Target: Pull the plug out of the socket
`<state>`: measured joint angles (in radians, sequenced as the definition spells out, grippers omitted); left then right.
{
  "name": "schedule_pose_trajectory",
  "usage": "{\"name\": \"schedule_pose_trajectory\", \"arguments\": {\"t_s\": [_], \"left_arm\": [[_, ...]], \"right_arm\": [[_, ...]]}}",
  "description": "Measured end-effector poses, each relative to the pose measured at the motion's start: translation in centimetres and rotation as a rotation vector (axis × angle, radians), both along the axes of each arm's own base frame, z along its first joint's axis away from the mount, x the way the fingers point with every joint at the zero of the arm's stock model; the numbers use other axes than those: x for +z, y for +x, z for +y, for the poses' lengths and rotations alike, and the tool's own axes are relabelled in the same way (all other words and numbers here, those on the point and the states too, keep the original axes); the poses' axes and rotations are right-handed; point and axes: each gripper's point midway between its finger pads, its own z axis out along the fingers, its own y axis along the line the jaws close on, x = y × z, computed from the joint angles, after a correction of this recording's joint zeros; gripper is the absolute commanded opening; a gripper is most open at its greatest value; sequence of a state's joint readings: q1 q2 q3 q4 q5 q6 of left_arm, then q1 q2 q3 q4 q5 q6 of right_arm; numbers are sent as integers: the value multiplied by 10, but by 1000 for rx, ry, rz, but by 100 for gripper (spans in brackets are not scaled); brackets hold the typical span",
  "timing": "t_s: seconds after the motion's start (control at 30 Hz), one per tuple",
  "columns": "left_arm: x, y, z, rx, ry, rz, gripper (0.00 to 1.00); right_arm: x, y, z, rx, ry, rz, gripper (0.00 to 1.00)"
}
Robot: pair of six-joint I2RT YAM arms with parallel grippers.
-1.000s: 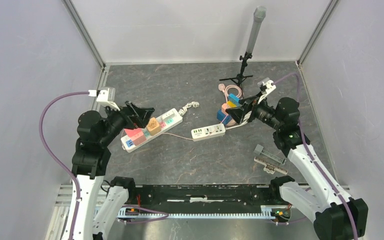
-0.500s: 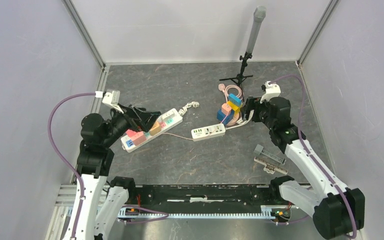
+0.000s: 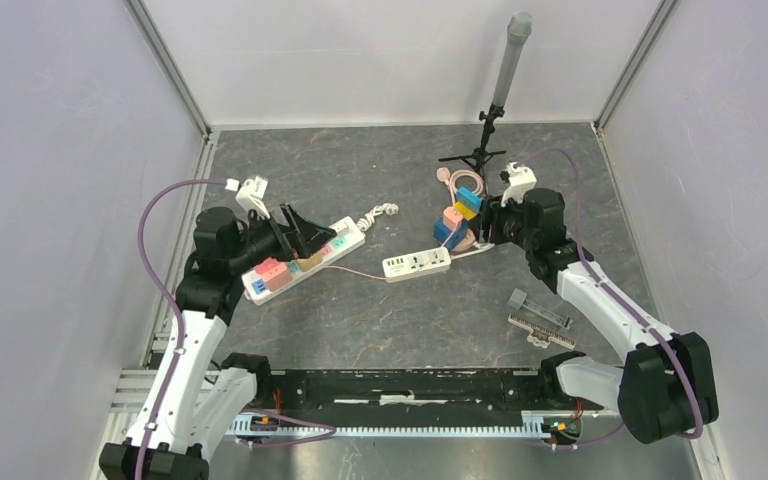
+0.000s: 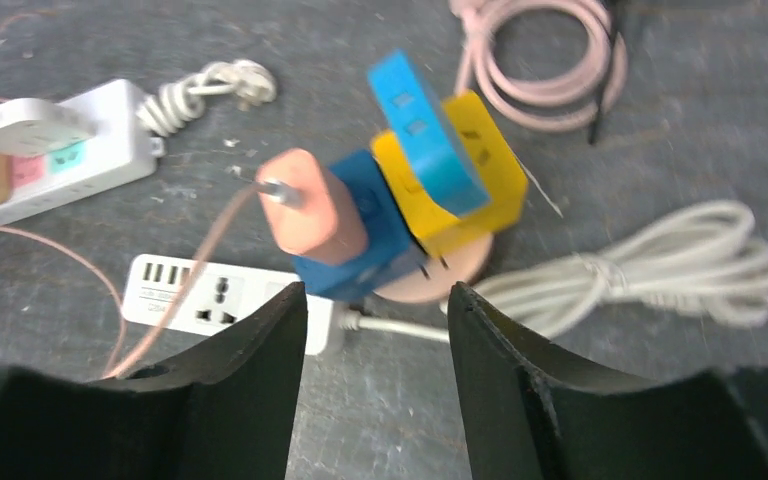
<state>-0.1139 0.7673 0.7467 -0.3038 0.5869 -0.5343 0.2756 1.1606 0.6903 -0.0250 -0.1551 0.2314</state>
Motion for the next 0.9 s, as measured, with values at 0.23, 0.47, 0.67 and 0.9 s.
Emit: {"name": "schedule_pose_trajectory", "arguments": {"t_s": [0.23,0.47,0.67,0.9], "left_arm": [[0,-1,-2,-2,-10,7,100],[0,-1,-2,0,-17,14,100],[-4,-2,-2,2,-22,25,100],[-10,-1,-6,-2,-32,61,100]], "right_arm": [[22,6,35,193,20,-142,67],[9,9,49,283,-45,-186,54],[-8,14,51,316,-121,-195,57],[-20,16,57,349,-149,-192,37]]}}
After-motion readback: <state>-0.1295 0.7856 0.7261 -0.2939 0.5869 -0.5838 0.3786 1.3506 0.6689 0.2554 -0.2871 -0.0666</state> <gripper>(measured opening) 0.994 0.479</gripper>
